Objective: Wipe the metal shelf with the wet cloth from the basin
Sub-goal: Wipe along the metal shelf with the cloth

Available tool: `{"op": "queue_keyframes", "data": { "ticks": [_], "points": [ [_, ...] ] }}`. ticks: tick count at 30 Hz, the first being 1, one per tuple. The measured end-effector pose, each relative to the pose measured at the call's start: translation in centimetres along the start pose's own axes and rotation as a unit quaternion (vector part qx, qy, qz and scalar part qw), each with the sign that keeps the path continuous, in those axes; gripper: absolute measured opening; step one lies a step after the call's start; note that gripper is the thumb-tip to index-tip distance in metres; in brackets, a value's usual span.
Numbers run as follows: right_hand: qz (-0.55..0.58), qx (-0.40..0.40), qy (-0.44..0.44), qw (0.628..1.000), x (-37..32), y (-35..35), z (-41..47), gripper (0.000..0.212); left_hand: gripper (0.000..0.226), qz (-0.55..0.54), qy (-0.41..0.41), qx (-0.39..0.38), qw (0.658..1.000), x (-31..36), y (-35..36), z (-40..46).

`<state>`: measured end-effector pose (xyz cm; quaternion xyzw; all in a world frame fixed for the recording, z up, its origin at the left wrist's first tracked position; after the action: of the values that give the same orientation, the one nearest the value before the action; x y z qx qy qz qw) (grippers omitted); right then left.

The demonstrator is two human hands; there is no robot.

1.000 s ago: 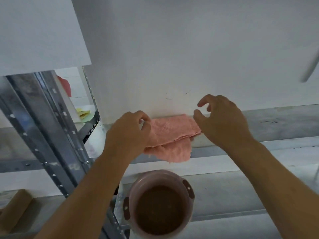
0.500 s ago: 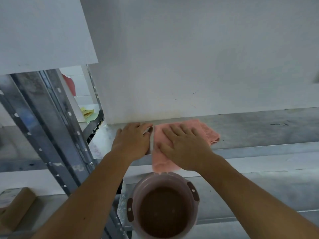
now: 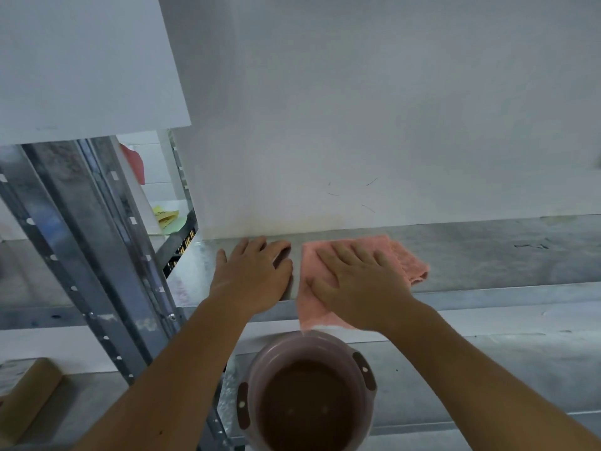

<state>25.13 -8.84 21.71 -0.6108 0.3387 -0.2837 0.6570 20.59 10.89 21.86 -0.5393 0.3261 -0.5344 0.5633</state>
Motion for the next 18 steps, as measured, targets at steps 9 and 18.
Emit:
{"op": "queue_keyframes", "data": {
  "ticks": [9, 18],
  "points": [
    [-0.002, 0.01, 0.004, 1.0, -0.1, -0.4, 1.2, 0.103, 0.052, 0.001, -0.003, -0.004, 1.0, 0.2, -0.2, -0.2],
    [0.036, 0.003, 0.032, 0.999, 0.2, -1.3, 2.4, 0.082, 0.051, 0.005, -0.006, -0.009, 1.0, 0.3, -0.3, -0.3]
  ]
}}
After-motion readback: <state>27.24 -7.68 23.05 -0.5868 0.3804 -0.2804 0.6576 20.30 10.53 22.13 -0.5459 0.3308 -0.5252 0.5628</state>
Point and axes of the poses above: each hand's wrist, its own z-axis towards the middle knuckle, its own y-axis out of the palm, x = y × z, the point moved 1 cm from there along z, towards the middle knuckle, and after that the axes turned 2 degrees about x, right-handed, at the moved point
